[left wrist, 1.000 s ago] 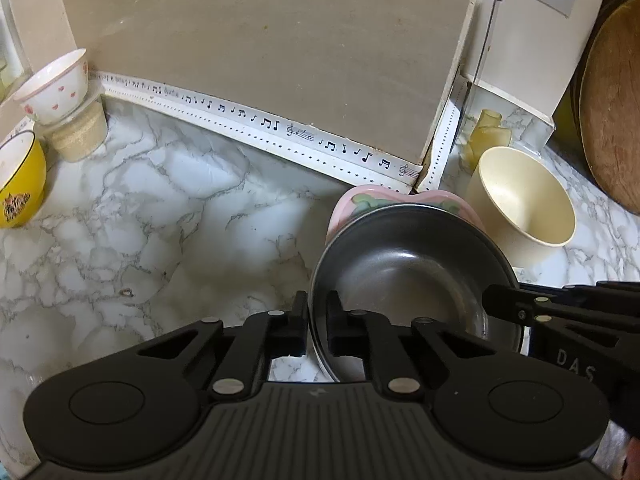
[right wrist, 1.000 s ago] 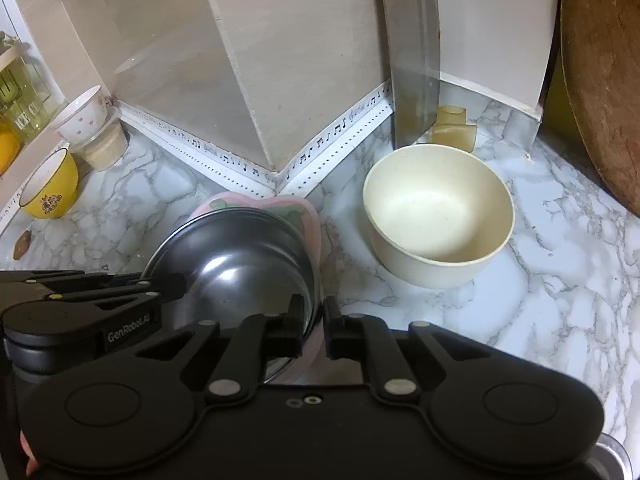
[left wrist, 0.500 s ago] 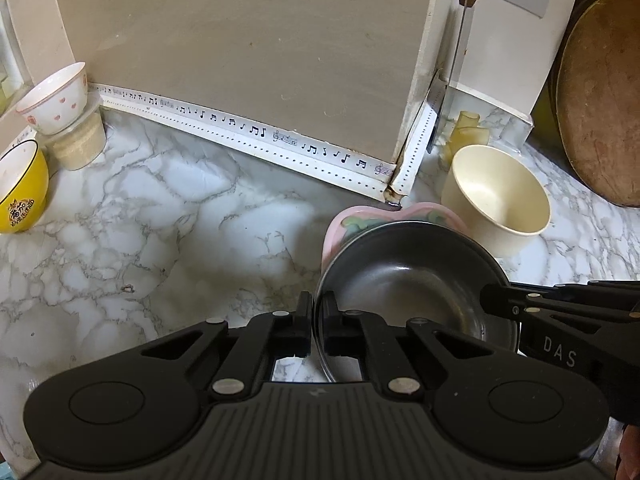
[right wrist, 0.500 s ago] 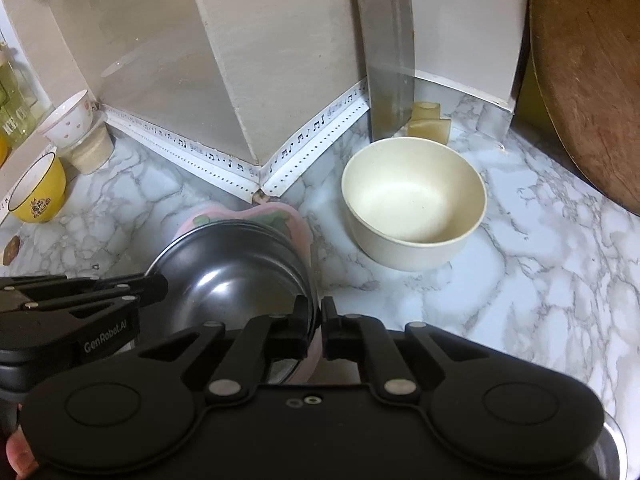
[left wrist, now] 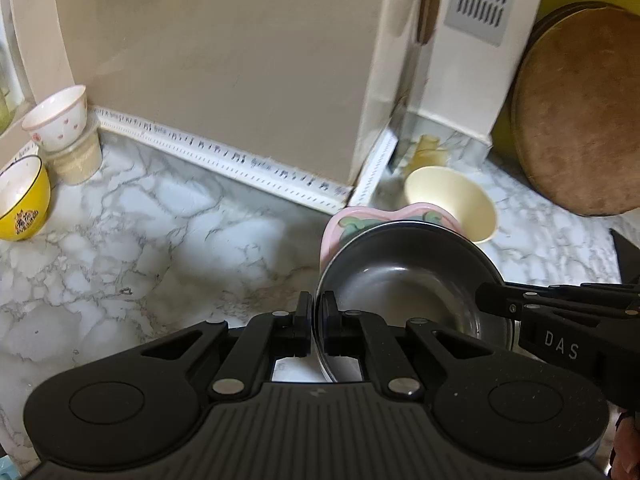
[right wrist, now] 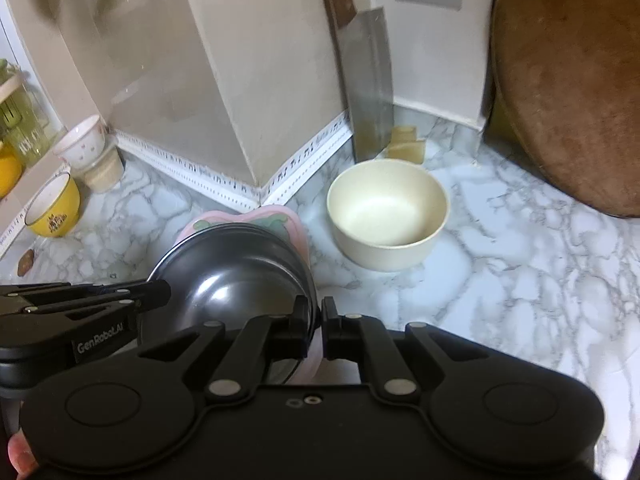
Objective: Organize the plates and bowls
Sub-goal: 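Lift the pink pot with both grippers and carry it over the steel bowl, then lower the pink pot into the steel bowl and open both grippers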
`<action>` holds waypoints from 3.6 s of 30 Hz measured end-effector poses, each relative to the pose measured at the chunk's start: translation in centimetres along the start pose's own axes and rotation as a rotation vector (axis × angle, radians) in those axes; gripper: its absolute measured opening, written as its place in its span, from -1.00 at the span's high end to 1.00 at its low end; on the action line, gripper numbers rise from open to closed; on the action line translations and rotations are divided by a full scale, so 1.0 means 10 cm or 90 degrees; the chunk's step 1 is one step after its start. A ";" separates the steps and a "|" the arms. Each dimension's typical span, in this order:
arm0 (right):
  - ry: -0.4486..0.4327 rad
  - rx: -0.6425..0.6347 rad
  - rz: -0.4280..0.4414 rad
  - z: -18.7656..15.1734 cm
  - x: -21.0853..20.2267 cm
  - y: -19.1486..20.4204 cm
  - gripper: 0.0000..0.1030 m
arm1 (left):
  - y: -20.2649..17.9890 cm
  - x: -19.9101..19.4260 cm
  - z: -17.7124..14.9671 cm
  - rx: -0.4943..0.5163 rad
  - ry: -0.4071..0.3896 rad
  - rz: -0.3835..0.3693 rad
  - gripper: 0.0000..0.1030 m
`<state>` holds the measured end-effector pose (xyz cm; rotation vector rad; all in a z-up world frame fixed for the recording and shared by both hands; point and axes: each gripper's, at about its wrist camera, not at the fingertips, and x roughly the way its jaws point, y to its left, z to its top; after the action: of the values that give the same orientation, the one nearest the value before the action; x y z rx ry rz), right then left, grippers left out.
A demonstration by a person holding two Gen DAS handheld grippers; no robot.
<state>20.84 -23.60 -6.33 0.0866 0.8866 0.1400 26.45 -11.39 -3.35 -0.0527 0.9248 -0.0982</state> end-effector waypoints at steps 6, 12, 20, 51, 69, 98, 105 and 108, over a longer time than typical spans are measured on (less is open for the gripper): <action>-0.031 0.010 -0.006 0.00 -0.33 -0.09 0.86 | -0.18 -0.28 0.00 0.022 -0.020 -0.012 0.92; -0.064 0.025 -0.017 -0.07 -0.67 -0.21 0.86 | -0.39 -0.53 -0.02 0.044 -0.037 -0.039 0.92; -0.085 0.059 -0.041 -0.27 -1.03 -0.47 0.86 | -0.75 -0.74 -0.09 0.090 -0.051 -0.079 0.92; -0.042 0.207 -0.124 -1.19 -1.08 -1.42 0.85 | -1.81 -0.18 -0.66 0.207 0.032 -0.139 0.92; -0.020 0.224 -0.119 -1.23 -0.82 -1.57 0.84 | -1.90 0.09 -0.68 0.220 0.047 -0.122 0.92; -0.024 0.230 -0.116 -1.22 -0.88 -1.54 0.44 | -1.78 0.08 -0.66 0.213 0.056 -0.168 0.89; -0.038 0.217 -0.114 -1.20 -0.98 -1.46 0.38 | -1.72 -0.01 -0.67 0.211 0.052 -0.179 0.85; -0.044 0.212 -0.114 -1.20 -1.02 -1.42 0.30 | -1.69 -0.07 -0.66 0.210 0.046 -0.182 0.85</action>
<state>6.37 -39.03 -7.97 0.3199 0.8374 -0.1790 19.65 -28.11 -5.28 0.1251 0.9583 -0.5195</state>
